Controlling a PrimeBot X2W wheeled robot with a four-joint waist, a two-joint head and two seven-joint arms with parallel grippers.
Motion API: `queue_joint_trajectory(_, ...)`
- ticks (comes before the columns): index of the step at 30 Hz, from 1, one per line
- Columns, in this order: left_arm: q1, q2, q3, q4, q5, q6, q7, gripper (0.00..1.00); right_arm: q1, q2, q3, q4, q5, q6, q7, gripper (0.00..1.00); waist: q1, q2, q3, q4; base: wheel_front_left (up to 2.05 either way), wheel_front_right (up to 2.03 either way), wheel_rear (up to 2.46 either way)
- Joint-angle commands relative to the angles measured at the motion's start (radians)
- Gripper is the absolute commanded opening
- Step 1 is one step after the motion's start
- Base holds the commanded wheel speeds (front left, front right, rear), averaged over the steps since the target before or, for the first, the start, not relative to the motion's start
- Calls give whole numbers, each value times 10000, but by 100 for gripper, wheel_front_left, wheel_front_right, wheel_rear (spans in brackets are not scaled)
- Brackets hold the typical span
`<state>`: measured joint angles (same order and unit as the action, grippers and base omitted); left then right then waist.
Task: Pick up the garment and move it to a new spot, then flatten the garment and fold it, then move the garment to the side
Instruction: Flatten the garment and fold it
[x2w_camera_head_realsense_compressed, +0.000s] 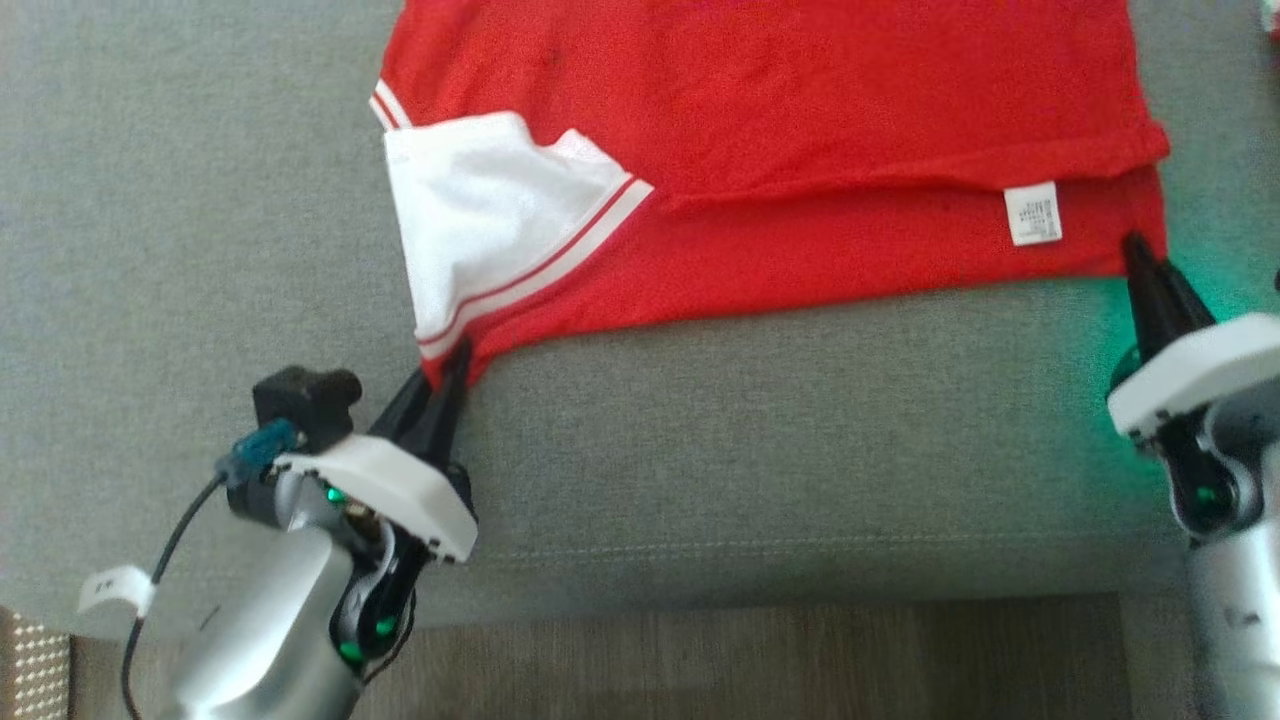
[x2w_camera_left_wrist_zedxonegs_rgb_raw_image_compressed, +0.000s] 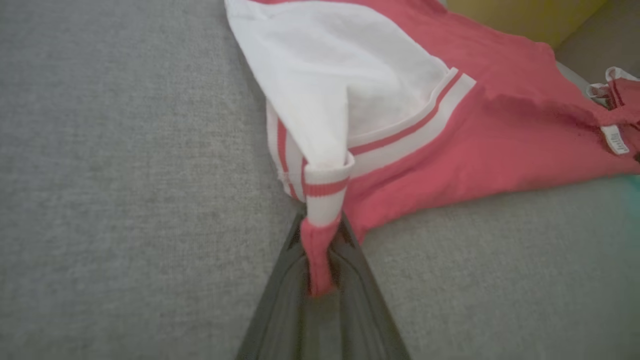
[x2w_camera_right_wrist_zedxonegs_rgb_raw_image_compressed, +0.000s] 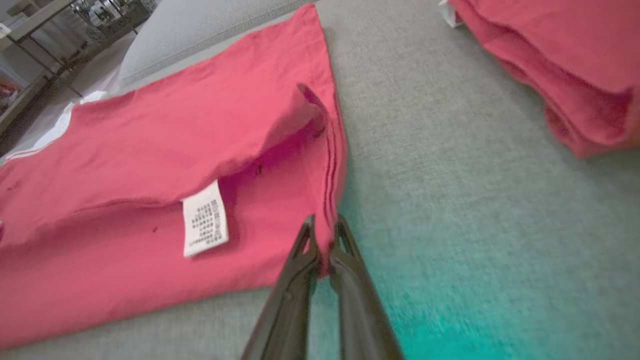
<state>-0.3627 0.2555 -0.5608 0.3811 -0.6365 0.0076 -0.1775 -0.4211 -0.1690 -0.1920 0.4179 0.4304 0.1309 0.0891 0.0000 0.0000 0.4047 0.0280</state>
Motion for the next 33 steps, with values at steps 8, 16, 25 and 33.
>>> queue_joint_trajectory(8,1208,1184,251,-1577,-56,400,693,0,1658,-923,339,-1712,1058,-2,670,0,0,0,-295,-224,0,0,0)
queue_joint_trajectory(16,2325,1823,38,-3336,-211,865,1752,0,2991,-1236,-197,-2651,1220,-2,1532,0,0,0,-341,-149,0,0,0)
queue_joint_trajectory(25,2457,1684,-155,-3716,-365,1143,2243,100,3242,-932,-691,-3100,706,-2,1961,100,0,0,-390,-83,0,0,0)
queue_joint_trajectory(33,1898,2613,460,-5219,-214,1615,2995,100,3244,-577,-872,-4427,141,-2,1819,100,0,0,-572,-309,0,0,0)
